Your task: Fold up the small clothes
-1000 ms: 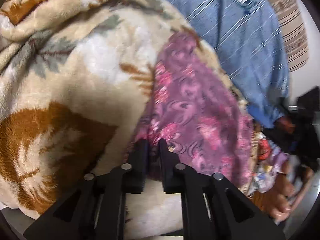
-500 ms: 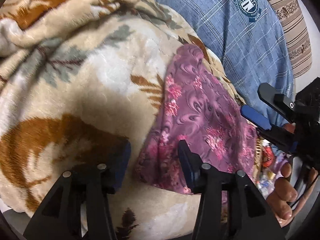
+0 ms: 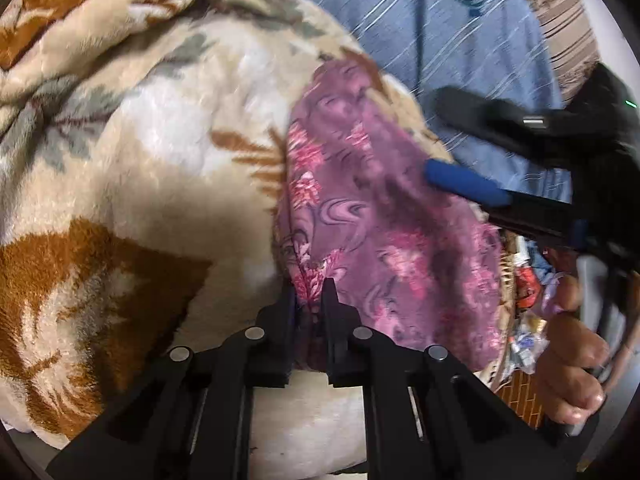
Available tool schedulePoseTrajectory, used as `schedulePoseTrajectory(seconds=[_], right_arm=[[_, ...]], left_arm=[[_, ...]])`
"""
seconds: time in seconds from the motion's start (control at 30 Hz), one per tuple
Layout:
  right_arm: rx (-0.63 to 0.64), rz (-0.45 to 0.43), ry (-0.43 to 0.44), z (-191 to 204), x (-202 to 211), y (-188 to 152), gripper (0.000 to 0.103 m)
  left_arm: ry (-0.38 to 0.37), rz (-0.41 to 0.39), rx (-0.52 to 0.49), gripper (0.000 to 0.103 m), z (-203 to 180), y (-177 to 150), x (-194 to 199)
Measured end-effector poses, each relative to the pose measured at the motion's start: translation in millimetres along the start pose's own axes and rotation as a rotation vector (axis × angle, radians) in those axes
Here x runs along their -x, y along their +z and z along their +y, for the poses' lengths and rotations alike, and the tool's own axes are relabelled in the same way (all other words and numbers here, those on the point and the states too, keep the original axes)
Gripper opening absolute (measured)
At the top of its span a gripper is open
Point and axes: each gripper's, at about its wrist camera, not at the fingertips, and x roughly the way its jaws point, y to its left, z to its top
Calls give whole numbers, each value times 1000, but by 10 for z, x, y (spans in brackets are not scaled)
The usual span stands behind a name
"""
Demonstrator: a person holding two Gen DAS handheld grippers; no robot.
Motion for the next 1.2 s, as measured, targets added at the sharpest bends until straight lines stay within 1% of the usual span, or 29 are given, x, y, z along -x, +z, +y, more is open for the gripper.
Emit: schedulePoseTrajectory(seconds=[0.1, 0.17, 0.2, 0.27, 0.37, 0.43, 0.47, 0.5, 0.53, 0.57, 0.6, 0.63, 0.67, 0.7, 0.77, 0.83, 0.87, 0.97, 1.0, 1.03, 1.07, 1.13, 1.2], right_arm=[[10, 34, -28, 35, -80, 62, 69], [13, 48, -30, 58, -124, 116, 69], [13, 70, -32, 74, -160, 150, 69], [22, 131, -50, 120, -270, 222, 69], [51, 218, -142, 195, -485, 334, 68], [69, 251, -206, 186, -599, 379, 66], [78, 258, -245, 166, -649, 407, 64], [80, 249, -274, 143, -661, 421, 64], [92, 245, -307, 134, -674, 430, 60], [105, 253, -320, 123, -696, 428, 55], [101, 256, -312, 96, -697, 415, 51], [103, 254, -320, 87, -687, 402, 39], [111, 252, -330, 79, -678, 387, 33], [117, 250, -329, 65, -661, 370, 31], [110, 237, -312, 27, -598, 354, 20], [95, 219, -278, -32, -510, 355, 17], [84, 206, -245, -68, -449, 362, 15], [61, 159, -159, -166, -269, 394, 14], [51, 140, -113, -214, -174, 370, 14], [47, 129, -86, -228, -114, 379, 14], [37, 104, -42, -282, 8, 350, 14], [31, 65, 1, -351, 209, 278, 13], [20, 10, 44, -481, 503, 206, 13]], left_arm=[[-73, -48, -25, 9, -63, -1, 127], [-108, -85, -56, 9, -133, -2, 209], [-116, -103, -75, 9, -173, -12, 245], [-134, -110, -96, 9, -230, -24, 257], [-132, -107, -107, 8, -272, -12, 240], [-146, -111, -110, 8, -290, -10, 240], [-151, -115, -117, 8, -305, -10, 247], [-156, -116, -121, 8, -317, -11, 251], [-161, -117, -124, 8, -331, -12, 249], [-168, -117, -129, 8, -353, -10, 245], [-172, -116, -134, 8, -366, -10, 243], [-174, -115, -140, 8, -388, -6, 231], [-178, -115, -149, 8, -421, -9, 222], [-183, -115, -159, 8, -452, -5, 208], [-197, -121, -177, 8, -509, -19, 226], [-211, -131, -192, 8, -547, -28, 250], [-224, -142, -199, 8, -570, -31, 273], [-269, -189, -229, 8, -653, -61, 376], [-271, -204, -248, 8, -702, -81, 404], [-268, -207, -279, 8, -789, -110, 420], [-268, -198, -293, 8, -866, -122, 410], [-281, -193, -311, 8, -1014, -168, 422], [-289, -163, -347, 8, -1297, -250, 406]])
